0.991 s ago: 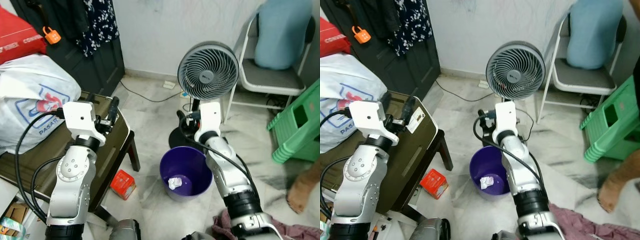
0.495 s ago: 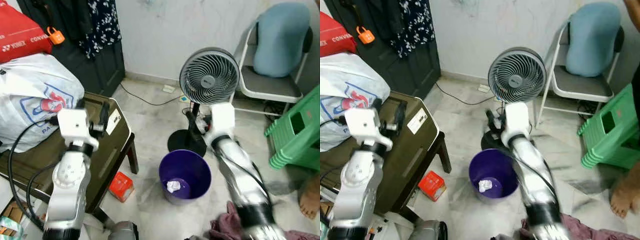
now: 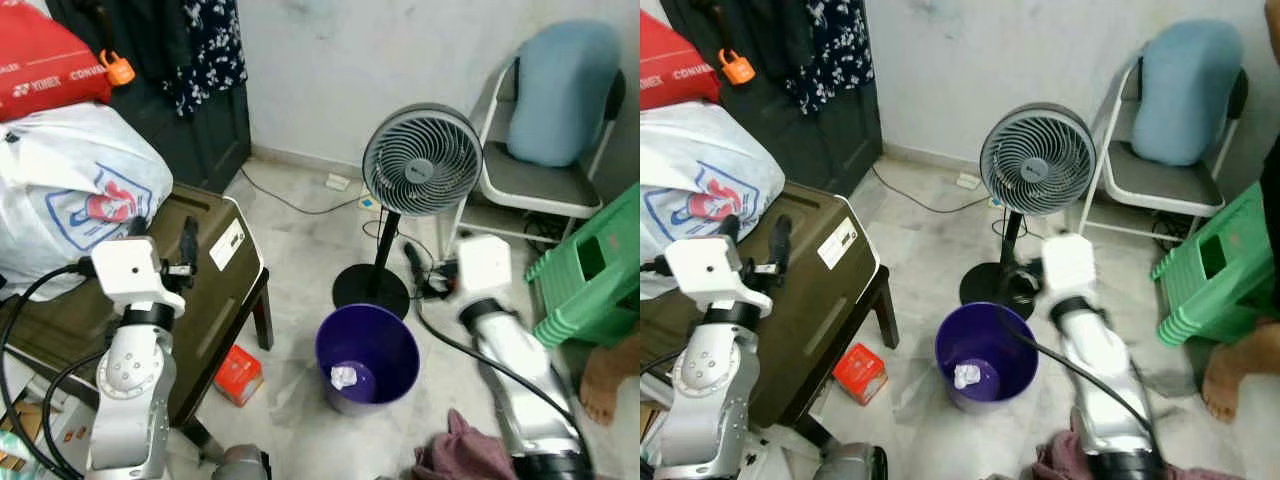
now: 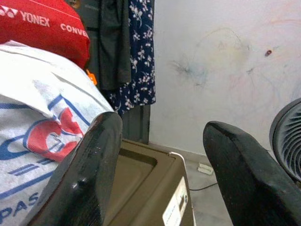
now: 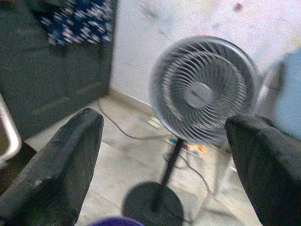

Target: Clean up the room

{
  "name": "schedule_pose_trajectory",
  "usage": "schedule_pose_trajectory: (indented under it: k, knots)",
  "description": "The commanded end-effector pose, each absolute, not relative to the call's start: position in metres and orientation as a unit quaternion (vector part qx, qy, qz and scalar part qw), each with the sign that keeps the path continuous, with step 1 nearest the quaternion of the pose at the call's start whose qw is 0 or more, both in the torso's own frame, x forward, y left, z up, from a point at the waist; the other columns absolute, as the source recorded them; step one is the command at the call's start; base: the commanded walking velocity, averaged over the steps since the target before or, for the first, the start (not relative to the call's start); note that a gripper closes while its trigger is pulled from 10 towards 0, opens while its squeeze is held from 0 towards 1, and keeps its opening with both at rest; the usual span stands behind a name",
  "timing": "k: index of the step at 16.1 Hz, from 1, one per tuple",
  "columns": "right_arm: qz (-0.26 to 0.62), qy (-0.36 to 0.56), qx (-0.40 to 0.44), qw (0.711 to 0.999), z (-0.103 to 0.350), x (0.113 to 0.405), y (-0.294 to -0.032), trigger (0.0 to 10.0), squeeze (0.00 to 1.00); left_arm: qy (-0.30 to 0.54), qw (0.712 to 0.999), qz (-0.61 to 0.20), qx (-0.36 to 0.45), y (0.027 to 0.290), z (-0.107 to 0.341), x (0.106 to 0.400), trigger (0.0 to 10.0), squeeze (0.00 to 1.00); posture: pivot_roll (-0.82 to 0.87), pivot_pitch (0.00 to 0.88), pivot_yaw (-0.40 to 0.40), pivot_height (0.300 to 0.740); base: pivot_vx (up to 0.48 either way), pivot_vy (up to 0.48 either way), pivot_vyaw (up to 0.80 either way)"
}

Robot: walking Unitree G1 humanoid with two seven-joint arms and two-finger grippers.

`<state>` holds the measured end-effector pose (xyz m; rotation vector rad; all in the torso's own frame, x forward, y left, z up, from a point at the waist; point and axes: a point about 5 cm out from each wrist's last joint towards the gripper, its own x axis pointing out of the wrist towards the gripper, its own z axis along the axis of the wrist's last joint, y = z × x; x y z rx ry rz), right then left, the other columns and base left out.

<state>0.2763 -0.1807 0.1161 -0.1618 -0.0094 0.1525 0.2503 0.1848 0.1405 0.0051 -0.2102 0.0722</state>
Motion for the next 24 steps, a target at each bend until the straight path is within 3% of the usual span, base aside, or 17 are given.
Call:
schedule_pose_trajectory:
  k: [1,4,8,10,12,17,22,24]
  knots:
    - [0.073,-0.051,-0.081,0.993,0.144,0.29,-0.176,10.0,0.0,-0.121,0.992,0.019,0.003,0.177,0.149,0.254,10.0,0.0,0.08,0.0,-0.037,0.74,0.0,0.0,0.0]
    - [0.082,-0.116,-0.052,0.989,0.179,0.319,-0.145,10.0,0.0,-0.122,0.992,0.012,-0.006,0.177,0.149,0.256,10.0,0.0,0.06,0.0,-0.017,0.74,0.0,0.0,0.0]
    - [0.077,-0.116,-0.028,0.99,0.172,0.332,-0.125,10.0,0.0,-0.114,0.993,-0.012,-0.016,0.168,0.148,0.258,10.0,0.0,0.05,0.0,0.013,0.74,0.0,0.0,0.0]
    - [0.075,-0.085,-0.006,0.994,0.153,0.318,-0.13,10.0,0.0,-0.111,0.993,-0.03,-0.02,0.161,0.148,0.258,10.0,0.0,0.03,0.0,0.01,0.74,0.0,0.0,0.0]
    - [0.066,-0.062,-0.019,0.996,0.144,0.29,-0.155,10.0,0.0,-0.102,0.993,-0.024,-0.046,0.157,0.144,0.257,10.0,0.0,-0.02,0.0,0.018,0.74,0.0,0.0,0.0]
    - [0.018,-0.04,-0.051,0.998,0.137,0.254,-0.186,10.0,0.0,-0.08,0.995,-0.044,-0.046,0.142,0.135,0.262,10.0,0.0,-0.11,0.0,0.07,0.74,0.0,0.0,0.0]
    - [0.049,-0.05,-0.04,0.997,0.138,0.256,-0.148,10.0,0.0,-0.061,0.997,-0.026,-0.041,0.157,0.134,0.262,10.0,0.0,-0.07,0.0,0.112,0.74,0.0,0.0,0.0]
    - [0.052,-0.049,-0.052,0.996,0.137,0.261,-0.144,10.0,0.0,-0.061,0.997,-0.038,-0.039,0.154,0.132,0.263,10.0,0.0,-0.07,0.0,0.111,0.74,0.0,0.0,0.0]
